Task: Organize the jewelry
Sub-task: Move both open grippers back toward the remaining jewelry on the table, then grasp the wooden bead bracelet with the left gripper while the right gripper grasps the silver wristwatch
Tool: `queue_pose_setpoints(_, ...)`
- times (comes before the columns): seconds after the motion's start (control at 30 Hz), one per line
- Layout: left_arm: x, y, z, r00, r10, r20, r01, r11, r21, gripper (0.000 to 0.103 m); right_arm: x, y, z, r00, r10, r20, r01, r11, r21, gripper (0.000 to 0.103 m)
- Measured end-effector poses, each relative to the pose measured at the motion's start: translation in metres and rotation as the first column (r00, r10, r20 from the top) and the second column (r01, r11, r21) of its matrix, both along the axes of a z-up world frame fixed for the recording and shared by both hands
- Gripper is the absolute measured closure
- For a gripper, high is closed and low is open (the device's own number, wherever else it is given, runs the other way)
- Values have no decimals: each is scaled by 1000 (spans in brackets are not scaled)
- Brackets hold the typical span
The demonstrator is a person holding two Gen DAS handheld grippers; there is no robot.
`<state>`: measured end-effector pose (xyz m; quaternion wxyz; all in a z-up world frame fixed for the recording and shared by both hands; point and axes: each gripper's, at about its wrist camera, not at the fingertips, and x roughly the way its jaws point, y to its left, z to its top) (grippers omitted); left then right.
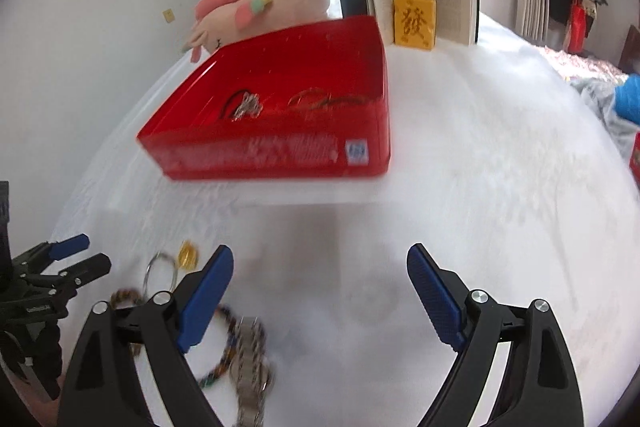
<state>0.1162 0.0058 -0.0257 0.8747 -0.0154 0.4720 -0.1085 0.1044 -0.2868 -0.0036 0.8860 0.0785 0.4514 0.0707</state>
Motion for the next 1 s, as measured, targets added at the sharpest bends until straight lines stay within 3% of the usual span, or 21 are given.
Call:
queue_pose_setpoints(0.33, -37, 6, -15, 1000, 17, -17, -16, 998, 66, 9, -62, 11, -4, 999, 31, 8, -31, 999, -21, 14)
queue_pose_setpoints(0.57, -47, -3, -15, 998, -46, -33, 46, 999, 22, 10, -85, 21, -4, 997, 78, 11, -78, 997, -2, 14)
queue_pose_setpoints(0.6, -47, -6, -16, 998, -60, -36, 61, 998, 18, 13, -88, 22, -5, 997, 82, 13, -82, 997, 0, 14)
queue_pose_setpoints(0.67, -46, -12, -19, 995, -75, -60, 77, 997, 17, 30, -89, 24, -5, 996, 85, 12, -85, 996, -5, 14)
queue_pose_setpoints(0.87, -46, -22, -23, 994, -92, -59, 94, 995, 34, 43, -90, 19, -5, 998, 69, 5, -69, 998, 16, 15)
queue_pose_setpoints(1.0, -46, -25, -22, 994, -95, -52, 97, 994, 41, 69, -89, 18, -3, 998, 69, 3, -69, 998, 9, 23)
